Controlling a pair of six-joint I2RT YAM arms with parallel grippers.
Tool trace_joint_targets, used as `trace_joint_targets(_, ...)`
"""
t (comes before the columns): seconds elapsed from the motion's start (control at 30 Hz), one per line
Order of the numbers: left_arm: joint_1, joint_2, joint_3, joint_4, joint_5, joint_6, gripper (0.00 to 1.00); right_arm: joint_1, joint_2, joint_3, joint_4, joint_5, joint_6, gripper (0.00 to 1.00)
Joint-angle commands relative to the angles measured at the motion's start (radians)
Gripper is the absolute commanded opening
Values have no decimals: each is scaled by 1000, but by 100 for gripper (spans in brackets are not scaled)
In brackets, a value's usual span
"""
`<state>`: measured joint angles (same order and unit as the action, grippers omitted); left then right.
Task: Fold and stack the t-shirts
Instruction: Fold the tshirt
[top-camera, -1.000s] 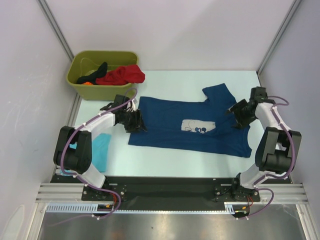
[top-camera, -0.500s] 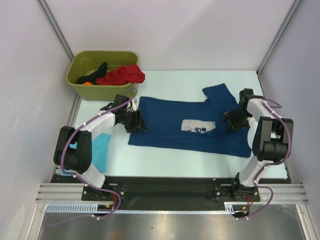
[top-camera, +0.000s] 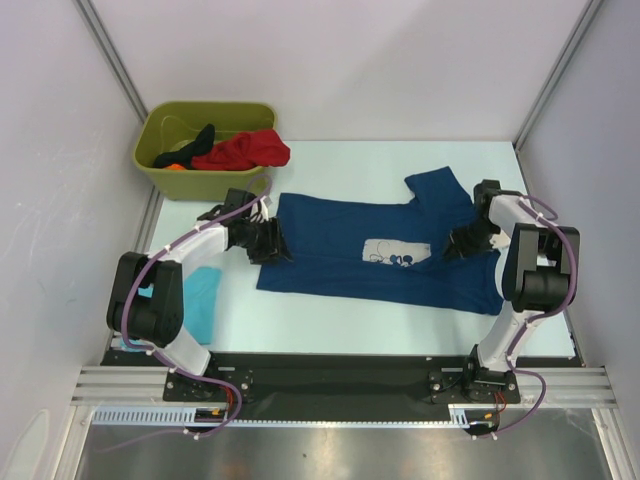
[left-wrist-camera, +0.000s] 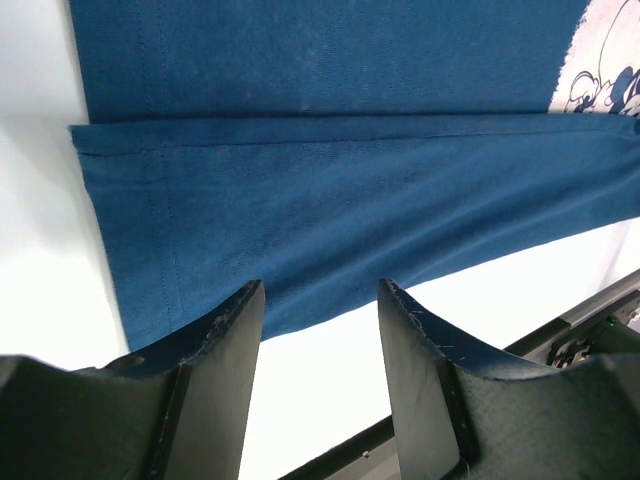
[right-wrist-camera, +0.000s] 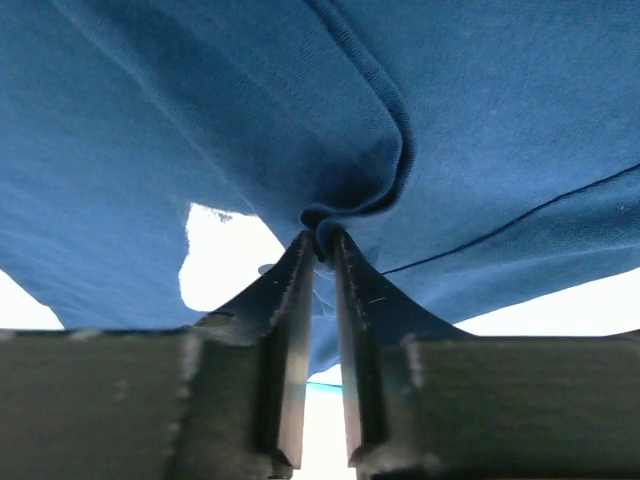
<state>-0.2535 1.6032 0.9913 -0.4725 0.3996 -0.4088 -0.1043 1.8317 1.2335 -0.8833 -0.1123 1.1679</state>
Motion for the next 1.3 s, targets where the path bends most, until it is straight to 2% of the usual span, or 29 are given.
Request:
trace_joint_targets(0.0, 8, -5, 6, 31, 18, 22, 55, 17, -11, 18, 3, 7, 16, 13)
trace_joint_targets(0.03, 8, -3, 7, 31, 18, 22, 55, 20, -11, 17, 9, 5, 18, 9)
trace_joint_targets(0.07, 8, -2, 6, 32, 21, 22, 55, 20, -12, 18, 10, 3, 16, 0)
trace_joint_targets(0.27, 10, 9, 13, 32, 22, 21, 55, 60, -20, 67, 7, 8, 15, 0)
trace_joint_targets(0.4, 10, 11, 9, 35, 24, 19, 55, 87, 17, 158, 7, 29, 4, 0)
trace_joint_targets(0.57, 10, 6, 7, 32, 21, 18, 55, 101, 99, 218, 79, 46, -39, 0)
trace_joint_targets(0.77, 11, -3, -22, 37, 19, 10, 55, 132, 251, 374, 115, -35, -145, 0)
trace_joint_targets(1.03, 10, -38, -75, 60, 13, -21, 55, 156, 308, 439, 118, -93, -290, 21)
trace_joint_targets(1.1, 10, -43, -86, 69, 15, -31, 55, 167, 301, 440, 107, -109, -375, 21)
trace_joint_targets(1.17, 10, -51, -102, 80, 15, -38, 55, 192, 267, 440, 103, -77, -489, 26)
trace_joint_targets(1.2, 10, -54, -105, 83, 15, -42, 55, 196, 249, 416, 125, -81, -534, 30)
trace_joint_targets(1.27, 8, -52, -112, 90, 12, -42, 55, 189, 197, 397, 123, -63, -589, 48)
